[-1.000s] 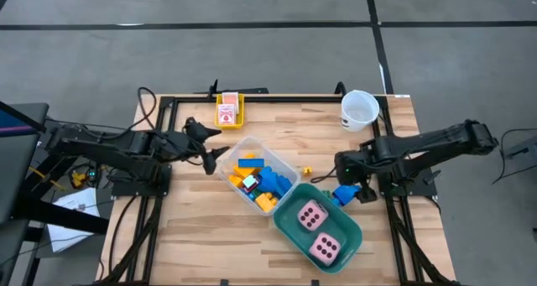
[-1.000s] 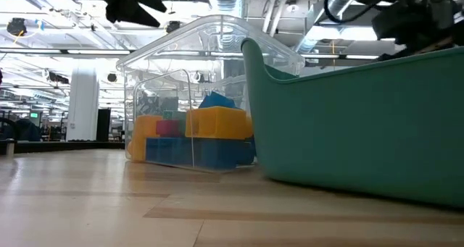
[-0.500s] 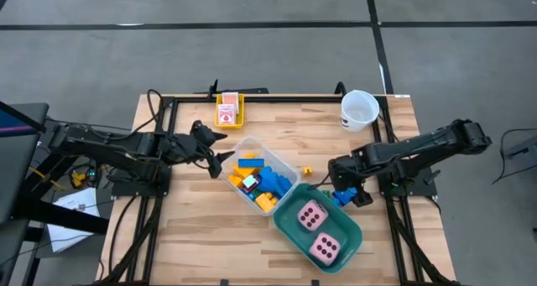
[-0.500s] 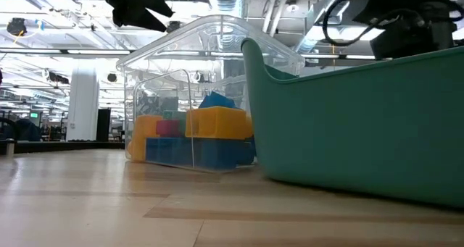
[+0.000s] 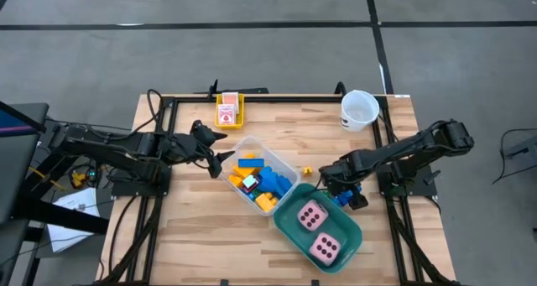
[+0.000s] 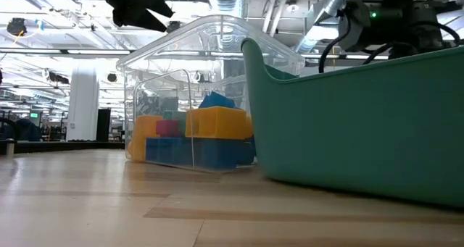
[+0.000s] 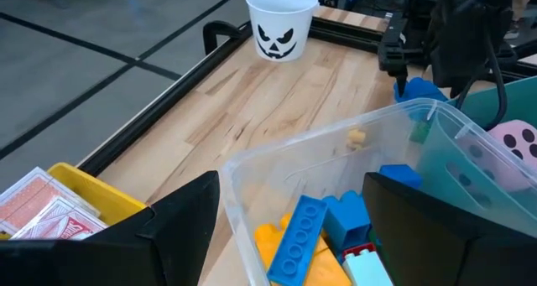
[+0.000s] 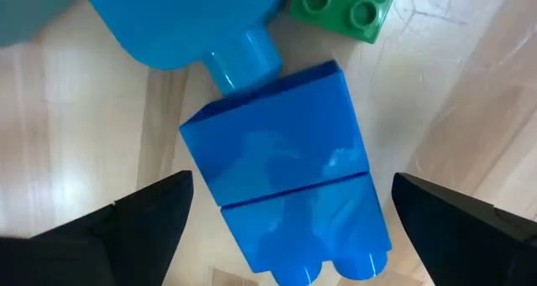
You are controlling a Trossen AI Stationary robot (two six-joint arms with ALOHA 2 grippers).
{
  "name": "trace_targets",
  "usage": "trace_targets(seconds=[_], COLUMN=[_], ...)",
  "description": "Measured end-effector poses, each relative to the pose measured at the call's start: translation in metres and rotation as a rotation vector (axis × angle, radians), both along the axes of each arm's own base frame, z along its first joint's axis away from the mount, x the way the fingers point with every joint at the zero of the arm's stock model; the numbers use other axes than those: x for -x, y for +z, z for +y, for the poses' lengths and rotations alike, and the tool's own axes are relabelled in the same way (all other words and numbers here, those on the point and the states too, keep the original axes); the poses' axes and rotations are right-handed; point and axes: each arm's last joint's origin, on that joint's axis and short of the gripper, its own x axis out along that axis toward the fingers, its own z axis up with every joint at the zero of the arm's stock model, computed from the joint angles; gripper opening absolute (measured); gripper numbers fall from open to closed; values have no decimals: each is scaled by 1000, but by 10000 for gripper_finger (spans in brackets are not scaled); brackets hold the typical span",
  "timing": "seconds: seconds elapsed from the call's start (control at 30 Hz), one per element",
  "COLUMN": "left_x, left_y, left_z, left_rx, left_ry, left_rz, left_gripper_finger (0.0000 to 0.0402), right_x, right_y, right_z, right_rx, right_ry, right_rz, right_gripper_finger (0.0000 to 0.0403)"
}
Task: Pick & Place Toys
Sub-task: Put the blue game pieces into the transparent bin
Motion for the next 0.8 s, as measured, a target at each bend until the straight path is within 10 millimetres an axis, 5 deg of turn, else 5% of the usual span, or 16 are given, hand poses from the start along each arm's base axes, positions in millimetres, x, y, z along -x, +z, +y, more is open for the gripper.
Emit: trace_targets(seconds=[0.6, 0.8], left_x=[-2, -2], left_y=[3, 3], left_z=[-1, -1], left_rx=[11, 14], left_ry=[-13, -17], left_rz=[-36, -41], left_gripper_finger=[289, 289], right_x=[-10, -16], right_y=[-29, -23], right_z=[-7, -6], right_rx=[98, 99], right_ry=[-57, -110], right_rz=[147, 115], right_gripper_finger=[396, 347])
